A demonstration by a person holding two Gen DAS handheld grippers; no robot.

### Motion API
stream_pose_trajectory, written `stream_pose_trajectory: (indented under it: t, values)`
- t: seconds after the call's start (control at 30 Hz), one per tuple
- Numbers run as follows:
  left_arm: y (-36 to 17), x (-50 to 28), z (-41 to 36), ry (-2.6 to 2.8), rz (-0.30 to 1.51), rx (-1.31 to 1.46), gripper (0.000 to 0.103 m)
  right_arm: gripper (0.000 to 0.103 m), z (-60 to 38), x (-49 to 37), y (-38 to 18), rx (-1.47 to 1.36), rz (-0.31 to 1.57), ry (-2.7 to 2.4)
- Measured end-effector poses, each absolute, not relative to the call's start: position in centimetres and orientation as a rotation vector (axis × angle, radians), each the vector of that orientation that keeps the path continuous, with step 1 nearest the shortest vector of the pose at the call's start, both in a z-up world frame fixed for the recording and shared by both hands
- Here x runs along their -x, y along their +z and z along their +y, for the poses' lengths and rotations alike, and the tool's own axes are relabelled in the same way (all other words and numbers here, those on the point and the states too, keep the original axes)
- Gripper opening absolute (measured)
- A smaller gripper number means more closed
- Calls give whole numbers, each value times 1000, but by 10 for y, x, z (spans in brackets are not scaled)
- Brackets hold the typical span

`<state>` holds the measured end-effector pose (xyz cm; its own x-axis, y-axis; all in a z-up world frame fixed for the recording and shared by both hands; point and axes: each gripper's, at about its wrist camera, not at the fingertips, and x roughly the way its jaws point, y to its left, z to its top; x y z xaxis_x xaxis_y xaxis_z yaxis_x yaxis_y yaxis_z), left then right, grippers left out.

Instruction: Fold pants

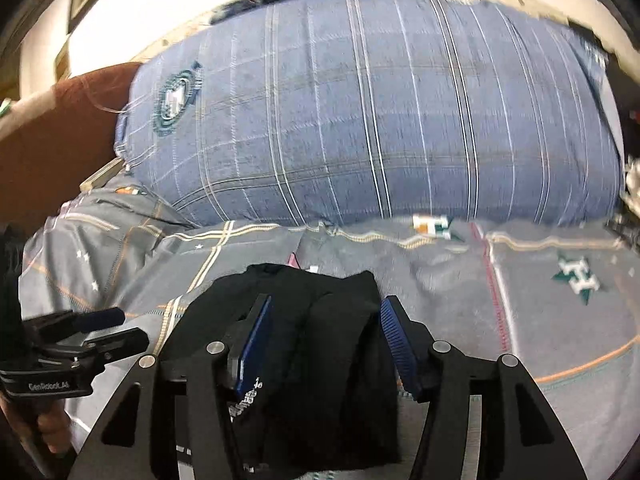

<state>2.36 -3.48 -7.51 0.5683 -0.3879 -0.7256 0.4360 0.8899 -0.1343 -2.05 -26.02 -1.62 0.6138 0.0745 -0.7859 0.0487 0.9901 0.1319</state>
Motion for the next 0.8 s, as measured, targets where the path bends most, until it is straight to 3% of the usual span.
stream_pose_trajectory:
  t: [0.03, 0.1, 0.3, 0.57, 0.8]
  values:
    - [-75, -22, -38, -474, 836, -85, 70, 25, -258, 20, -18, -154, 928, 36]
    - [-79, -23, -47, -437, 865, -137, 71, 22, -254, 15, -31, -184, 984, 73]
    - [-101, -33, -58, -379, 968, -159, 75, 22, -252, 8, -79, -253, 1150, 100]
    - [-58, 1, -46, -332, 868, -132, 74, 25, -239, 24, -34, -104, 1085, 33]
    - [-40, 20, -49, -305, 792, -155, 75, 35, -234, 39, 2, 37, 996, -76]
